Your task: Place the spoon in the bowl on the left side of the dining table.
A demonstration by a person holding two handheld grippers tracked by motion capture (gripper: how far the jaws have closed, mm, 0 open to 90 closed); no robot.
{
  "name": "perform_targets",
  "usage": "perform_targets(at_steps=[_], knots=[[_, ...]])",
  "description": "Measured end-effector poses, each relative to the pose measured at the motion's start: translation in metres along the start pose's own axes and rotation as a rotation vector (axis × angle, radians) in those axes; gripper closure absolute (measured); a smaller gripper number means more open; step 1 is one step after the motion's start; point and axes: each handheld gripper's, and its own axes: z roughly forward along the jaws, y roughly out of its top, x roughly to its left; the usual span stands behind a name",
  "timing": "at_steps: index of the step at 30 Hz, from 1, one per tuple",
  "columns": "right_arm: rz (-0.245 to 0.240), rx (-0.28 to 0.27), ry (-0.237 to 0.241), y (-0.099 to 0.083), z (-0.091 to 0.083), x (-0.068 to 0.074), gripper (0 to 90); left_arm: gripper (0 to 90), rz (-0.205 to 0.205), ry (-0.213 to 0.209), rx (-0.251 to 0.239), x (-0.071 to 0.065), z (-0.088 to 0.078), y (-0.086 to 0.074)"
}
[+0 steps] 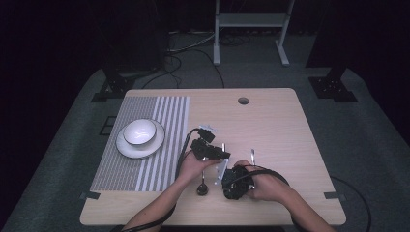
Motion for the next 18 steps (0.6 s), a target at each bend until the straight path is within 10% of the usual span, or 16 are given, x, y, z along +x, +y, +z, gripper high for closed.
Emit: perform_targets(at_steps=[18], knots=[[-0.013,-0.008,-0.01,-0.001,-0.0001,0.0017,53.4,71.2,0.02,0.002,0.01,0.0023,0.0028,0.0028]])
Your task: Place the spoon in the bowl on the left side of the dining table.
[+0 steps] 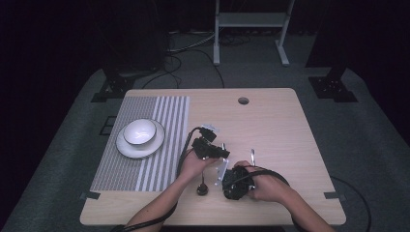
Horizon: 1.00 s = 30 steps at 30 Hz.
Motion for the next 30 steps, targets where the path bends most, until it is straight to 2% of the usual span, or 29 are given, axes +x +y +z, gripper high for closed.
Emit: perform_targets(at_steps=[9,18,21,23,27,30], knots=[[-0.013,-0.004,-0.025,-0.002,0.0,0.001,53.3,73.3,0.006,-0.005,-0.013,-0.001,-0.002,0.001],[-0.021,0.004,-0.045,-0.005,-0.001,0.001,52.5,77.8,-0.006,-0.044,-0.039,-0.001,-0.006,0.002],[-0.018,0.018,-0.055,-0.007,0.0,0.001,51.2,80.2,0.0,-0.066,-0.05,-0.004,-0.007,0.004],[-0.01,0.005,-0.057,-0.009,-0.002,0.001,50.1,81.4,0.007,-0.083,-0.049,-0.007,-0.007,0.005],[0.018,-0.029,-0.056,-0.014,-0.012,-0.001,49.8,85.0,-0.036,-0.159,-0.078,-0.006,-0.008,0.008],[0.037,-0.042,-0.055,-0.018,-0.019,-0.003,49.4,87.4,-0.047,-0.192,-0.099,-0.009,-0.011,0.01]])
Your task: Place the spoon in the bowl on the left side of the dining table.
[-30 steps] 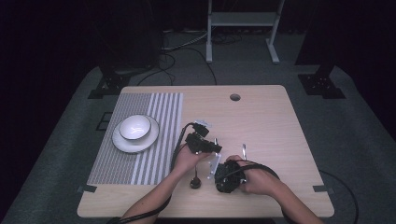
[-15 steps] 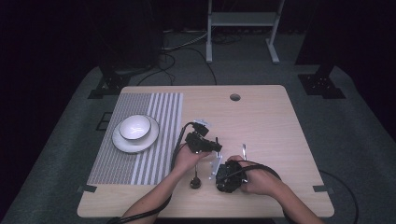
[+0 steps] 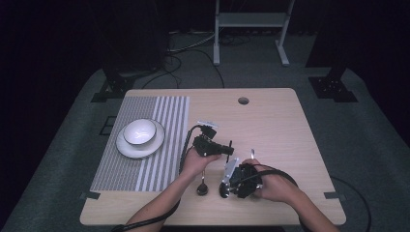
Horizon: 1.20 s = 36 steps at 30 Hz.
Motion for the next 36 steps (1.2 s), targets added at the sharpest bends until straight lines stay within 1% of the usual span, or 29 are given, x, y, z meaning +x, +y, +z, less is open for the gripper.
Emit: perform_targets(at_steps=[2,3,5,8,10,11,13,15,16,23,30,36], knots=[[0.014,-0.009,-0.001,-0.003,-0.003,-0.002,49.4,88.7,0.002,-0.017,-0.011,-0.003,-0.002,0.003],[0.023,-0.013,0.003,-0.004,-0.005,-0.003,49.3,89.1,0.007,-0.018,-0.014,-0.005,-0.003,0.004],[0.036,-0.018,0.003,-0.006,-0.008,-0.004,49.0,89.3,0.028,-0.01,-0.011,-0.01,-0.005,0.008],[0.045,-0.023,0.002,-0.009,-0.01,-0.005,49.0,89.4,0.046,-0.007,-0.017,-0.015,-0.008,0.013],[0.061,-0.031,0.005,-0.011,-0.012,-0.006,48.4,89.3,0.052,0.001,-0.021,-0.017,-0.009,0.015],[0.07,-0.036,0.008,-0.013,-0.014,-0.006,48.4,89.3,0.06,0.009,-0.021,-0.018,-0.01,0.017],[0.084,-0.043,0.007,-0.015,-0.016,-0.008,48.3,89.3,0.061,0.014,-0.025,-0.018,-0.012,0.018],[0.088,-0.049,0.004,-0.018,-0.019,-0.009,48.3,89.3,0.066,0.026,-0.023,-0.019,-0.014,0.02],[0.095,-0.052,0.004,-0.02,-0.02,-0.009,48.3,89.3,0.065,0.024,-0.026,-0.019,-0.015,0.02],[0.134,-0.073,0.01,-0.03,-0.027,-0.014,47.8,89.3,0.099,0.041,-0.024,-0.026,-0.024,0.028],[0.164,-0.077,0.017,-0.037,-0.033,-0.017,46.6,89.3,0.127,0.058,-0.033,-0.031,-0.034,0.036],[0.184,-0.079,0.014,-0.044,-0.036,-0.019,46.6,89.3,0.136,0.074,-0.038,-0.032,-0.04,0.039]])
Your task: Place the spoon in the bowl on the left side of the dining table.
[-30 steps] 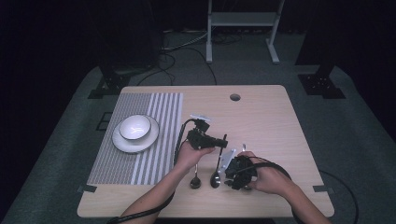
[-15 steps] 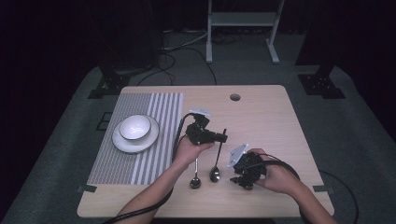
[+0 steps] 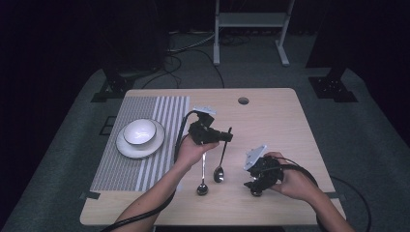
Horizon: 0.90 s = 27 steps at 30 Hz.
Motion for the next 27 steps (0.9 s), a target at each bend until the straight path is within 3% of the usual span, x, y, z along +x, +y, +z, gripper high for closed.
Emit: perform_targets(at_steps=[15,27], knots=[[0.057,-0.012,-0.029,-0.019,-0.015,-0.009,45.8,89.3,0.045,0.066,0.01,0.001,-0.022,0.016],[0.099,-0.013,-0.039,-0.035,-0.023,-0.014,44.8,89.3,0.043,0.102,0.011,0.009,-0.038,0.022]])
